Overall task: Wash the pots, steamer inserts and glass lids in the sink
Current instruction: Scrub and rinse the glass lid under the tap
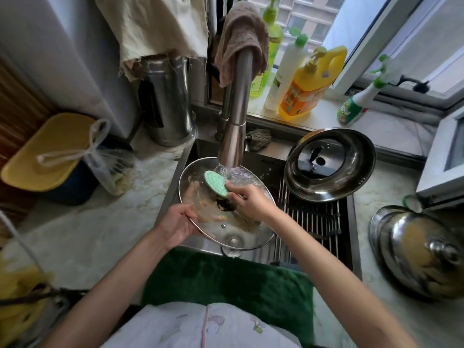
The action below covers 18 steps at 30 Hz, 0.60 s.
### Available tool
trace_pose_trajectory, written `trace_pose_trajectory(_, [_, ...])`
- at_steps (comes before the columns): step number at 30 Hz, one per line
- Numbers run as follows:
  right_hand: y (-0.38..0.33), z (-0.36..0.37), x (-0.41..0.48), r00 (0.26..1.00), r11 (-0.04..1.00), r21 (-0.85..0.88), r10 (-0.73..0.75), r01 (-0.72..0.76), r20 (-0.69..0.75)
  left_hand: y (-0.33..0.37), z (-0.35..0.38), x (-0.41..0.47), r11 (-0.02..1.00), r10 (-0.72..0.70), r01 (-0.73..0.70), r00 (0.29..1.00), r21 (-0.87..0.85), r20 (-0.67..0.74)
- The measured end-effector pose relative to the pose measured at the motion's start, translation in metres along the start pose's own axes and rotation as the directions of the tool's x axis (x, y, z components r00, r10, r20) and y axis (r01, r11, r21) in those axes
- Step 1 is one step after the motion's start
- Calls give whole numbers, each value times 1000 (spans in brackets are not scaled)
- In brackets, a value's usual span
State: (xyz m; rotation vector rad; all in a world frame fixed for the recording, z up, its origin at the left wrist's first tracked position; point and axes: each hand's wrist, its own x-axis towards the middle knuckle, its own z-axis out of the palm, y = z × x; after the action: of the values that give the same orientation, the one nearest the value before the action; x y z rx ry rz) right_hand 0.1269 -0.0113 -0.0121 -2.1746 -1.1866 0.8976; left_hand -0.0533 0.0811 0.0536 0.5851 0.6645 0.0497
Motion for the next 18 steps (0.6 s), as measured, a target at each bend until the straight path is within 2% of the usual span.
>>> trace_pose_trajectory(2, [2,3,-6,995,997,-17,-77,78,60,3,4,-6,1000,14,-14,998,6,-60])
trace_pose_trajectory(3, [7,-3,-3,998,996,-52,-68,68,9,4,0,-7,1000,14,-13,998,3,-65])
trace_pose_trajectory(6, [30,-23,11,974,977,-186,61,-103,-220,2,-28,0,999,-3,3,1000,52,15])
trace_pose_trajectory(8, [44,-33,10,966,942,-285,113,-180,-234,-1,-44,6,998,36,-37,999,48,25])
trace_pose_trajectory(11, [51,-27,-7,965,925,-317,146,-211,-216,1,-34,3,996,87,-88,994,-2,-68])
trace_pose_trajectory(15, [7,13,-15,993,978,-203,29,-53,-116,2,-19,5,990,135,-139,958,3,-252])
trace_pose_trajectory(16, [-6,19,-18,996,988,-153,-18,4,-87,3,-23,9,991,135,-135,952,18,-273])
trace_pose_trajectory(18, [-14,22,-26,996,995,-59,-77,75,-40,5,-29,13,994,96,-104,969,-22,-229])
